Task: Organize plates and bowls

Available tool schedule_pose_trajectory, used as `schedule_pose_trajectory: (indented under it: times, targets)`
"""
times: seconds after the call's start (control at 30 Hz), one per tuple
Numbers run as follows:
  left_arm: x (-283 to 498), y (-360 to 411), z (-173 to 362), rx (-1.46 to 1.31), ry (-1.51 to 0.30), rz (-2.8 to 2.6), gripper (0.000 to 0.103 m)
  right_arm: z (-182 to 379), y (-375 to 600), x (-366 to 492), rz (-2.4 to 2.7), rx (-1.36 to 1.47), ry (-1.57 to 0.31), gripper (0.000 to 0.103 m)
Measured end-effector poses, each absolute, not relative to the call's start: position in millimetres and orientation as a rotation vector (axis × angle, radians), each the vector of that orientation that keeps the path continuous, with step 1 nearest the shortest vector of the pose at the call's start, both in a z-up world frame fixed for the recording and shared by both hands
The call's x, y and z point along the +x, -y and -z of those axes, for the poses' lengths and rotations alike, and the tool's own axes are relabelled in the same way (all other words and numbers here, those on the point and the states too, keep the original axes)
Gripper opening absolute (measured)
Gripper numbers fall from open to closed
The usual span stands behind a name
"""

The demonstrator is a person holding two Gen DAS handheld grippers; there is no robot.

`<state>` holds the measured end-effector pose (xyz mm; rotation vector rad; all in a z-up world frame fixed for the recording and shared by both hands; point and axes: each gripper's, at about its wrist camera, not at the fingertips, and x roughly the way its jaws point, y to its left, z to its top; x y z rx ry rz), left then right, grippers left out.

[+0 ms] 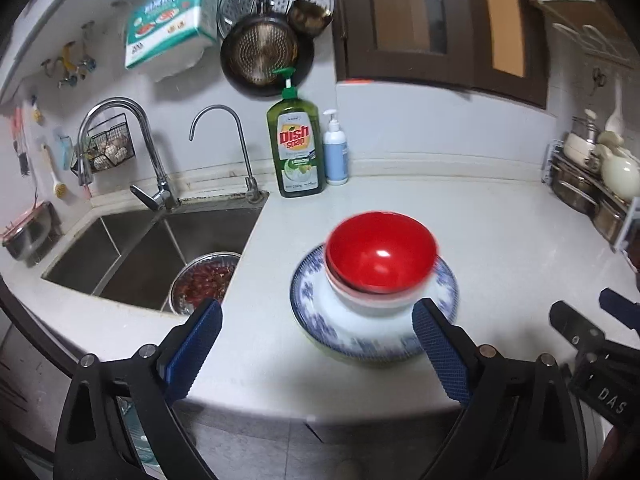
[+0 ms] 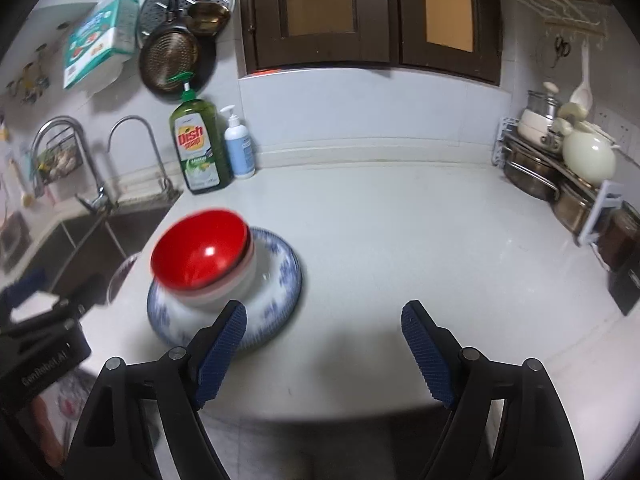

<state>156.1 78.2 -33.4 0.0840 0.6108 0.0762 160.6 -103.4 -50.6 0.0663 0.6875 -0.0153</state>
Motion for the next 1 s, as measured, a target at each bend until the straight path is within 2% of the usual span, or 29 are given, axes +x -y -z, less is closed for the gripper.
schedule_pose_trajectory:
  times: [0.2, 0.47, 0.63, 1.0]
  targets:
    - [83, -72, 34, 0.066, -0.575, -0.089, 0.103, 54, 118, 87, 0.001, 0.09, -0.674, 0.081]
    - [12, -74, 27, 0.057, -0.578, -0.072, 0.103, 43, 113, 17, -0.01, 0.038, -0.649, 0.081]
    - [-13, -76, 20, 0.095, -0.547, -0.086, 0.103, 31, 110, -19, 0.035, 0.03, -0.59, 0.089]
    - [-46, -90, 1, 0.116, -0.504, -0.059, 0.103, 14, 97, -57, 0.047, 0.063, -0.558, 0.089]
